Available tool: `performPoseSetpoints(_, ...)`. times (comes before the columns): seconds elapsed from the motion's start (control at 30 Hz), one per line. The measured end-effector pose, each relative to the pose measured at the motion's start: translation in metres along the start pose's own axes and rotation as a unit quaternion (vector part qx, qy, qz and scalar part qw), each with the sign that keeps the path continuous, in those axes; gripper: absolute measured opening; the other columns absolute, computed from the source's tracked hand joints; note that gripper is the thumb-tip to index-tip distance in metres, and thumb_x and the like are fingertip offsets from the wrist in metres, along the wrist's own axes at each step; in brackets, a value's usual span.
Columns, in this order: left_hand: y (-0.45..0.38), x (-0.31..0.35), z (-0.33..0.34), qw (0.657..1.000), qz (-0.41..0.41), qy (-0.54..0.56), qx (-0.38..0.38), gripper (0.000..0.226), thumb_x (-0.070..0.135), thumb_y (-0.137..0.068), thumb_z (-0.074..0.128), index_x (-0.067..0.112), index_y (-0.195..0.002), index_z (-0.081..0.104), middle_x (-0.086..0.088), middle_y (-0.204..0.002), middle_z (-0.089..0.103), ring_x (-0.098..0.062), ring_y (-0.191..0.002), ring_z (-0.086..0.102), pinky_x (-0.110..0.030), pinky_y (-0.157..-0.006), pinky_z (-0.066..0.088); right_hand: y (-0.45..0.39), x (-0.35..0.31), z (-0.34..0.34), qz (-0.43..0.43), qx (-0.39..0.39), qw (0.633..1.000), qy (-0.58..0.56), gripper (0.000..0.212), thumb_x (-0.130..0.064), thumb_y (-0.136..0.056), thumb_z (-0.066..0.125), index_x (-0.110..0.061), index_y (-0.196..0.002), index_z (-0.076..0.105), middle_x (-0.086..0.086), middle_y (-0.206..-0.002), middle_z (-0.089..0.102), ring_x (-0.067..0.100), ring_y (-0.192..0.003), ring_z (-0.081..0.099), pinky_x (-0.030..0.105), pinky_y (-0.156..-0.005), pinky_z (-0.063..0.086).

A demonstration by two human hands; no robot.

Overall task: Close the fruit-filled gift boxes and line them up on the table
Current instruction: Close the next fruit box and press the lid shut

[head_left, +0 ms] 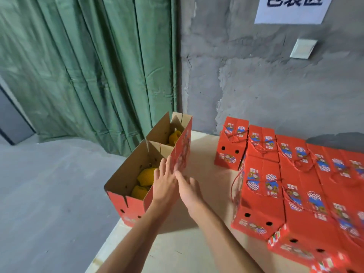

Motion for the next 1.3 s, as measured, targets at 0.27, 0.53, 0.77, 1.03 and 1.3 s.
performPoseSetpoints(0.27,0.048,-0.018,-0.008,0.989,-0.099,0.109,0.015,0.066,0.024,-0.104,0.05,0.01,-0.158,0.014,-0.013,-0.132,0.057,-0.035,-0.101,0.07,-0.037,-0.063,0.044,0.07,0.032,0.014,0.02,-0.023,0.999,-0.022,0.026,-0.038,-0.1,0.058,-0.019,-0.112,0.072,-0.002,-0.117,0.072,0.005,-0.095,0.064,0.015,-0.067,0.046)
performPoseSetpoints(0.53,0.068,-0.027,-0.002,0.991,-0.105,0.077,0.036,0.02,0.029,-0.096,0.061,0.011,-0.1,0.069,-0.009,-0.091,0.073,-0.031,-0.079,0.07,-0.031,-0.056,0.044,0.109,0.067,0.001,0.037,0.018,0.996,-0.076,0.021,-0.028,-0.098,0.06,-0.014,-0.105,0.075,0.006,-0.111,0.075,0.022,-0.102,0.067,0.029,-0.085,0.05)
performPoseSetpoints(0.77,0.099,-0.023,-0.006,0.994,-0.075,0.058,0.051,0.028,0.039,-0.098,0.061,0.013,-0.098,0.07,-0.004,-0.083,0.072,-0.026,-0.068,0.069,-0.033,-0.057,0.056,0.123,0.071,-0.016,0.059,0.042,0.991,-0.112,0.027,-0.04,-0.099,0.061,-0.02,-0.085,0.071,-0.006,-0.098,0.078,0.008,-0.096,0.072,0.038,-0.093,0.057)
performPoseSetpoints(1.03,0.15,-0.022,-0.008,0.997,-0.044,0.034,0.046,0.025,0.035,-0.1,0.053,0.017,-0.088,0.066,0.003,-0.073,0.066,-0.023,-0.06,0.063,-0.03,-0.05,0.046,0.129,0.063,-0.014,0.046,0.067,0.992,-0.1,0.032,-0.036,-0.095,0.061,-0.005,-0.096,0.071,0.008,-0.1,0.075,0.026,-0.102,0.07,0.051,-0.096,0.058)
performPoseSetpoints(1.3,0.186,0.004,-0.016,1.0,0.0,0.006,0.009,0.023,0.038,-0.098,0.051,0.022,-0.084,0.059,0.0,-0.079,0.069,-0.025,-0.072,0.067,-0.032,-0.055,0.038,0.131,0.078,0.001,0.038,0.035,0.994,-0.092,0.025,-0.031,-0.09,0.068,-0.016,-0.07,0.063,-0.007,-0.066,0.061,0.018,-0.067,0.057,0.031,-0.065,0.051)
Point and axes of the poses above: each hand's wrist, its own y-axis away from the middle knuckle, its own z-axis out of the palm, x = y × z, the point moved 4 cm from there along -y, towards the middle knuckle
